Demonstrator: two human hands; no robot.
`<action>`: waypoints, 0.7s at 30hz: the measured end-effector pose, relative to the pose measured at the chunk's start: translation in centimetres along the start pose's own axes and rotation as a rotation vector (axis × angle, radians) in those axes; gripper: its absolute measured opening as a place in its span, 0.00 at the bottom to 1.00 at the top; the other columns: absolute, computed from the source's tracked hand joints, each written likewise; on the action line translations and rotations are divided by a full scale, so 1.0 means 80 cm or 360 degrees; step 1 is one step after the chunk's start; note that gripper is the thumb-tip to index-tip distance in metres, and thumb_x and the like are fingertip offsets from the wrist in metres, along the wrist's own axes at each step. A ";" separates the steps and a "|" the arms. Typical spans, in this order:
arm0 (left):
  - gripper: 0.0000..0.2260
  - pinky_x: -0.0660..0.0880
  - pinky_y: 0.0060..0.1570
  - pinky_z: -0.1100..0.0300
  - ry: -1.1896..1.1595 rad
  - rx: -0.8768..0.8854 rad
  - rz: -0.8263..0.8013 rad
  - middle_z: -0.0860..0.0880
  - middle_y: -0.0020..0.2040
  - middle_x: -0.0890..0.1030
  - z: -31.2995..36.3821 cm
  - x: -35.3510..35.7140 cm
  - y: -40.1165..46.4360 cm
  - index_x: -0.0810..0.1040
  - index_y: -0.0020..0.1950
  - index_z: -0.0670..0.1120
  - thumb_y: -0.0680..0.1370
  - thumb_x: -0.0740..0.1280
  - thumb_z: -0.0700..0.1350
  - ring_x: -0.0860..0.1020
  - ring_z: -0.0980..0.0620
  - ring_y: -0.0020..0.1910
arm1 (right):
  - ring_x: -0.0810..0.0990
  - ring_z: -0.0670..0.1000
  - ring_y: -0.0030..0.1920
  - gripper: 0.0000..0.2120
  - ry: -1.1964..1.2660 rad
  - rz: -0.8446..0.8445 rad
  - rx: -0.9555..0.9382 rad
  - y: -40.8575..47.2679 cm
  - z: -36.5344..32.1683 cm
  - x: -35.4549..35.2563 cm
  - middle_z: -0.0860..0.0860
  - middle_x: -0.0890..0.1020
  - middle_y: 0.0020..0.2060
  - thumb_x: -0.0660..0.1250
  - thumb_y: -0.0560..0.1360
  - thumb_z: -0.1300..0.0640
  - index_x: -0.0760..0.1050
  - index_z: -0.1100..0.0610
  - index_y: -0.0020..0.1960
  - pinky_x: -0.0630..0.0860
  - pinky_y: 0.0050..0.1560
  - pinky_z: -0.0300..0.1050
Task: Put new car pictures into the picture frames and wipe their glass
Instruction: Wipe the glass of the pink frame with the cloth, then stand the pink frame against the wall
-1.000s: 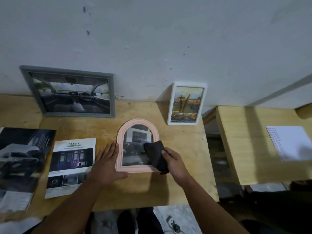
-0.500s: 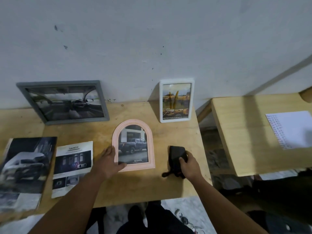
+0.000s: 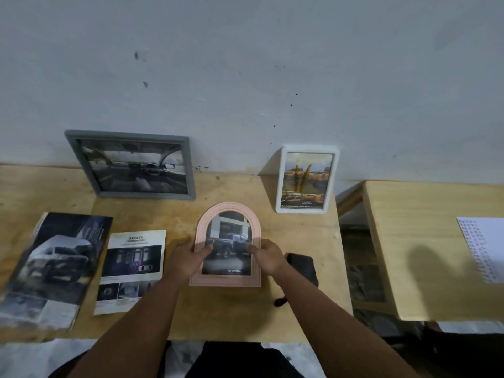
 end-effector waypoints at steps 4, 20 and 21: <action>0.16 0.71 0.39 0.60 -0.0390 -0.0229 -0.0005 0.53 0.46 0.81 0.002 0.005 0.004 0.82 0.54 0.48 0.79 0.69 0.60 0.81 0.51 0.47 | 0.84 0.54 0.53 0.17 0.0037 -0.0001 0.0016 0.020 0.005 0.008 0.55 0.84 0.58 0.71 0.79 0.46 0.79 0.53 0.64 0.83 0.57 0.51; 0.26 0.78 0.59 0.50 -0.0736 0.0280 0.0415 0.53 0.67 0.78 0.125 -0.062 0.073 0.71 0.76 0.57 0.79 0.68 0.59 0.78 0.52 0.62 | 0.78 0.52 0.65 0.34 -0.0012 0.0426 -0.0674 0.089 -0.119 -0.064 0.49 0.77 0.65 0.70 0.71 0.27 0.68 0.37 0.73 0.78 0.65 0.60; 0.29 0.76 0.63 0.47 -0.0739 0.0272 0.0381 0.53 0.68 0.78 0.126 -0.058 0.080 0.68 0.78 0.57 0.78 0.68 0.60 0.77 0.50 0.64 | 0.79 0.53 0.65 0.35 -0.0014 0.0395 -0.0676 0.098 -0.120 -0.063 0.49 0.78 0.66 0.70 0.70 0.27 0.69 0.39 0.72 0.78 0.65 0.61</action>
Point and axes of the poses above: each hand's wrist, its own y-axis towards the middle knuckle, its own x-axis out of the palm, z = x × y, the point moved 8 cm from there along y, towards the middle knuckle
